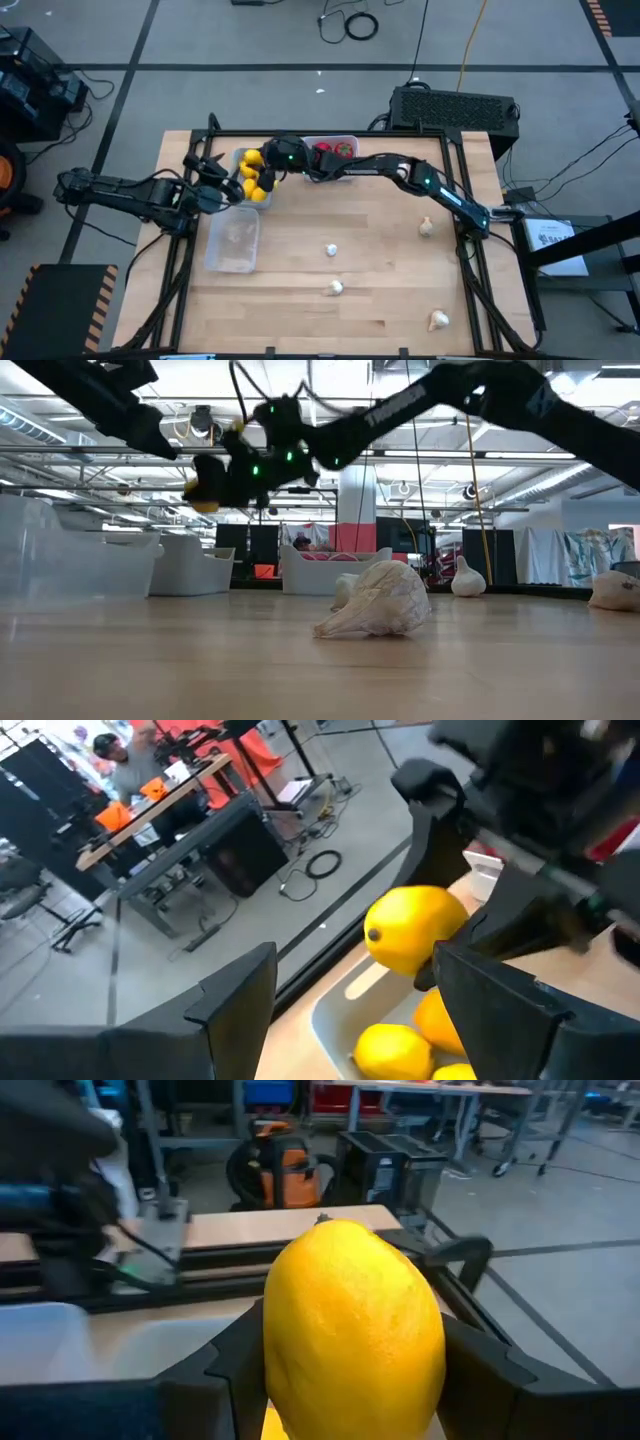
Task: Sort produce into baskets
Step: Put the yellow lemon into the gray bin, then put the white garlic into the transparent bin
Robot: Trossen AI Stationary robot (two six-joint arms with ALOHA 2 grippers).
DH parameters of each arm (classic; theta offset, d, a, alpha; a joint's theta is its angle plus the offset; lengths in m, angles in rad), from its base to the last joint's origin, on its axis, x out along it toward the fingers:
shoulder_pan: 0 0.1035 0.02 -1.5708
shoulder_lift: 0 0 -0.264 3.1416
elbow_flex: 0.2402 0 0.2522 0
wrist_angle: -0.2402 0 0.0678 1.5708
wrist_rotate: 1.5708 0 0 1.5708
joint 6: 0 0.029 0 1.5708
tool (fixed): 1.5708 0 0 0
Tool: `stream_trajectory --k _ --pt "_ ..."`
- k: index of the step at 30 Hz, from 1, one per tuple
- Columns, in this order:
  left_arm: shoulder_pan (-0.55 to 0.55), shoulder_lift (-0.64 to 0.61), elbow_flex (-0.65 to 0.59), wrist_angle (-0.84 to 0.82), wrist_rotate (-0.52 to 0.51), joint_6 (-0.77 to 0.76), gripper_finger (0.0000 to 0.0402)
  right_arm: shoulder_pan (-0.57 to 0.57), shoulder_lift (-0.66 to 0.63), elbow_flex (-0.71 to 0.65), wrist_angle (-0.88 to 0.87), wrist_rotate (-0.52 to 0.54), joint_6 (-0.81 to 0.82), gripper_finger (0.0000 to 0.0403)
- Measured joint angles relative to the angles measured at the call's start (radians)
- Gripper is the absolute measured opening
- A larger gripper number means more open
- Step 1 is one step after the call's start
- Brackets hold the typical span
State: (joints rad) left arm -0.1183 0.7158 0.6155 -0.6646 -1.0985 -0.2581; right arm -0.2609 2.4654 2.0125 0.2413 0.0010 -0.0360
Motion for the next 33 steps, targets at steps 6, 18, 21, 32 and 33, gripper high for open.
stream_trajectory --k 6,18,21,32,33 --pt "0.045 0.0 0.0 0.026 0.01 0.034 0.0273 -0.011 0.029 0.0 0.035 -0.004 0.072 0.0214" --pt "0.072 0.0 0.0 0.066 0.157 0.058 0.0274 -0.024 0.034 0.024 0.016 -0.004 0.134 0.029" --pt "0.072 0.0 0.0 0.061 0.196 0.057 0.0273 -0.02 0.011 0.048 -0.095 -0.002 0.137 0.03" --pt "0.072 0.004 0.0 0.049 0.366 0.054 0.0274 -0.01 -0.17 0.303 -1.128 -0.003 0.118 0.0288" --pt "0.072 0.005 0.0 0.051 0.404 0.054 0.0273 -0.007 -0.188 0.325 -1.23 -0.003 0.132 0.0287"
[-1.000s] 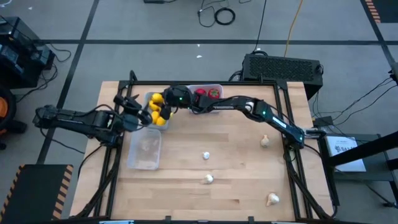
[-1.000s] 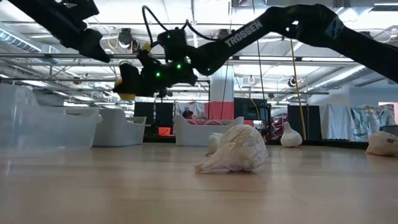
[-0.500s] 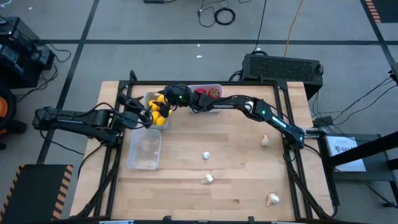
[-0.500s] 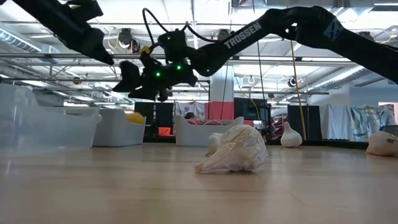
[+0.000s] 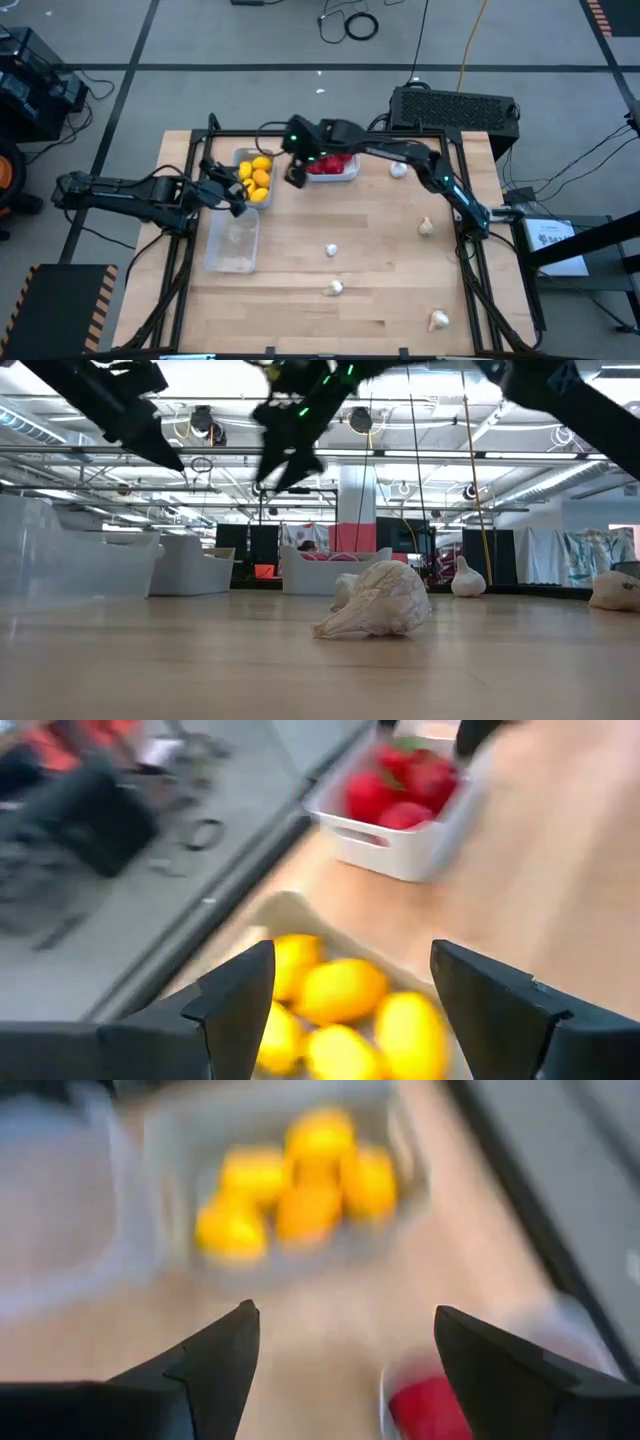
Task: Sort produce into baskets
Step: Put the white garlic into the transparent bin
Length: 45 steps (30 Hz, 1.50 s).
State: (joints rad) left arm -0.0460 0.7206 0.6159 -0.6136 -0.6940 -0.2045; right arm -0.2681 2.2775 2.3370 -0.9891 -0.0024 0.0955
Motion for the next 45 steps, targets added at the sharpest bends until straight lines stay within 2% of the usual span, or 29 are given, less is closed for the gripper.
stream_trajectory --k 4,7,10,15,19,24,31,36,45 --pt "-0.002 0.022 0.0 0.019 0.228 0.001 0.0273 0.035 -0.102 0.009 -0.379 -0.003 0.063 0.0282" --pt "-0.011 0.074 0.0 0.112 0.401 0.016 0.0274 0.09 -0.162 -0.024 -0.572 0.062 0.112 0.0278" --pt "-0.046 0.163 0.0 0.271 0.517 0.078 0.0274 0.17 -0.223 -0.093 -0.569 0.153 0.149 0.0274" --pt "-0.13 0.371 0.0 0.575 0.67 0.217 0.0274 0.31 -0.343 -0.249 -0.555 0.247 0.221 0.0265" --pt "-0.171 0.54 0.0 0.791 0.681 0.298 0.0274 0.412 -0.424 -0.427 -0.502 0.378 0.334 0.0257" --pt "-0.179 0.73 0.01 1.028 0.681 0.326 0.0274 0.512 -0.545 -0.696 -0.347 0.403 0.455 0.0249" --pt "-0.153 0.976 0.135 1.051 0.63 0.377 0.0274 0.598 -0.669 -1.023 -0.004 0.439 0.52 0.0234" --pt "-0.124 1.115 0.215 1.053 0.629 0.401 0.0274 0.635 -0.708 -1.12 0.16 0.498 0.572 0.0218" --pt "-0.088 1.25 0.259 1.058 0.645 0.399 0.0274 0.627 -0.711 -1.123 0.231 0.509 0.526 0.0198"
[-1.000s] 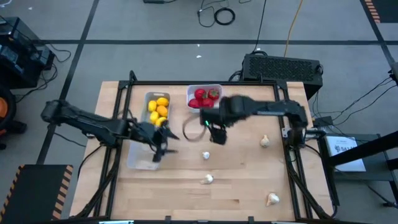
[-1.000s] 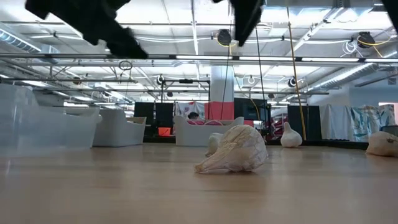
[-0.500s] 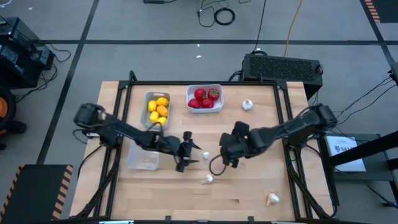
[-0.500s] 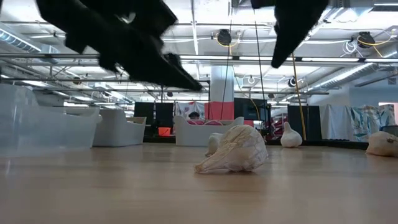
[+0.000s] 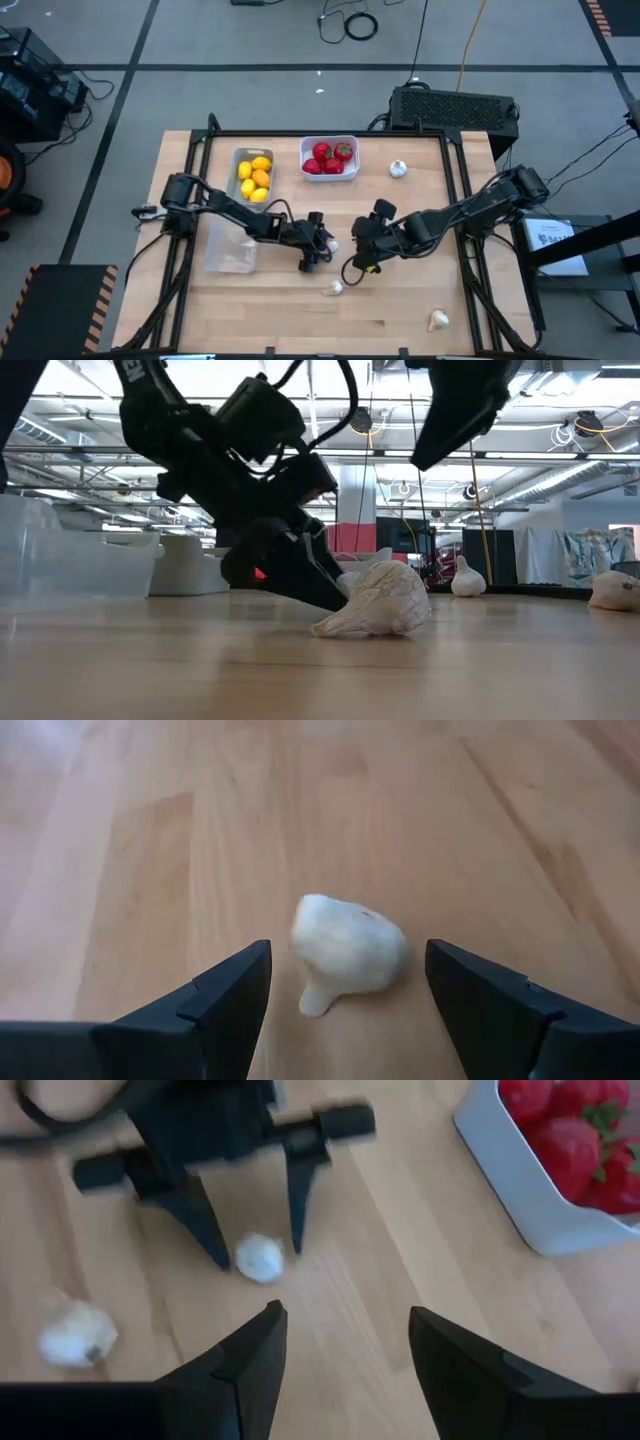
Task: Sort produce into baskets
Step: Put the white garlic into the transparent bin
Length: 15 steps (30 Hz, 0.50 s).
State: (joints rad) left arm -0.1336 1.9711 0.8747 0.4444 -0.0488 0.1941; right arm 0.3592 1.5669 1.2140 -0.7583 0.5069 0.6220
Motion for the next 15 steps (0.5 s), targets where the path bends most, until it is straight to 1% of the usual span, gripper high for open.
stream_trajectory --k 6,15 --pt "0.011 0.038 0.026 0.021 0.052 -0.004 0.0273 -0.002 0.0 0.0 0.094 -0.002 -0.069 0.0196" --pt "0.009 0.042 0.025 0.049 0.048 -0.016 0.0273 -0.002 0.0 0.0 0.101 -0.008 -0.085 0.0196"
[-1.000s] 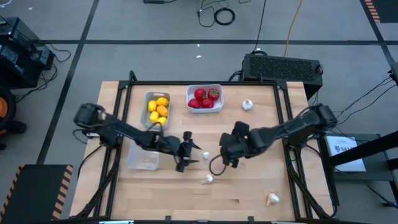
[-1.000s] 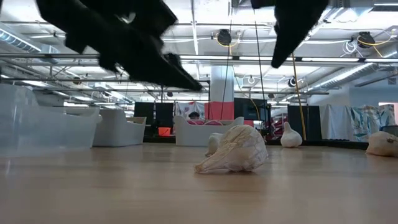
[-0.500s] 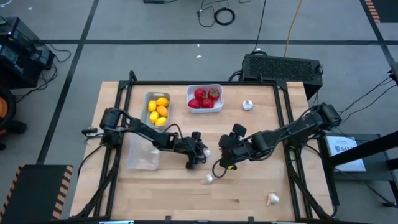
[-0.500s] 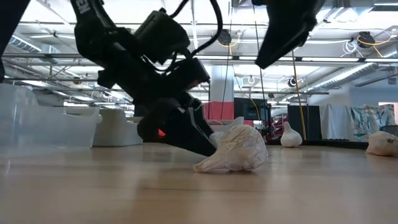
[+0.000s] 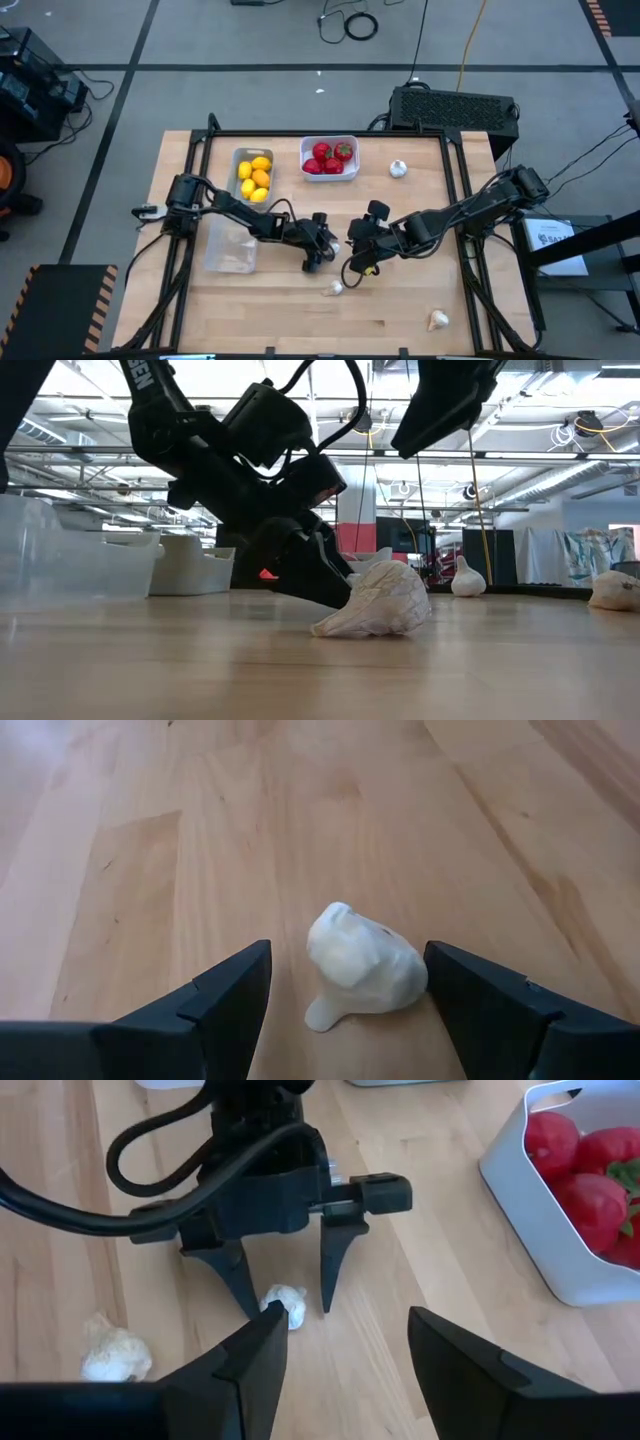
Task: Sort produce into baskets
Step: Put the white garlic into the transparent bin
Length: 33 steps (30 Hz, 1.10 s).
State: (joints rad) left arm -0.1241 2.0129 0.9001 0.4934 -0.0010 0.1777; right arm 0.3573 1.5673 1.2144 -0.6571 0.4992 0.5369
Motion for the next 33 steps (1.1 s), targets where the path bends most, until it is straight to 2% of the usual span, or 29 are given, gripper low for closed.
stream_trajectory --k 5,13,17,21,24,33 --pt "0.001 0.0 0.0 -0.003 0.0 -0.015 0.0259 0.0 0.0 0.0 0.001 0.0 0.0 0.0196" --pt "0.001 0.0 0.0 -0.008 0.002 -0.014 0.0172 0.0 0.001 0.0 0.001 0.001 -0.004 0.0196" --pt "0.0 -0.007 0.0 -0.026 0.001 -0.014 0.0148 0.0 0.001 0.0 0.001 0.001 -0.007 0.0196" --pt "0.001 -0.096 -0.002 -0.211 -0.007 -0.013 0.0146 0.0 0.001 -0.001 -0.005 0.001 -0.011 0.0196" --pt "-0.005 -0.227 -0.004 -0.398 -0.008 -0.018 0.0148 0.0 0.001 -0.021 -0.002 0.002 -0.011 0.0196" --pt "-0.121 -0.645 -0.008 -0.936 -0.018 -0.248 0.0148 -0.014 0.002 -0.068 0.003 0.002 0.0 0.0196"
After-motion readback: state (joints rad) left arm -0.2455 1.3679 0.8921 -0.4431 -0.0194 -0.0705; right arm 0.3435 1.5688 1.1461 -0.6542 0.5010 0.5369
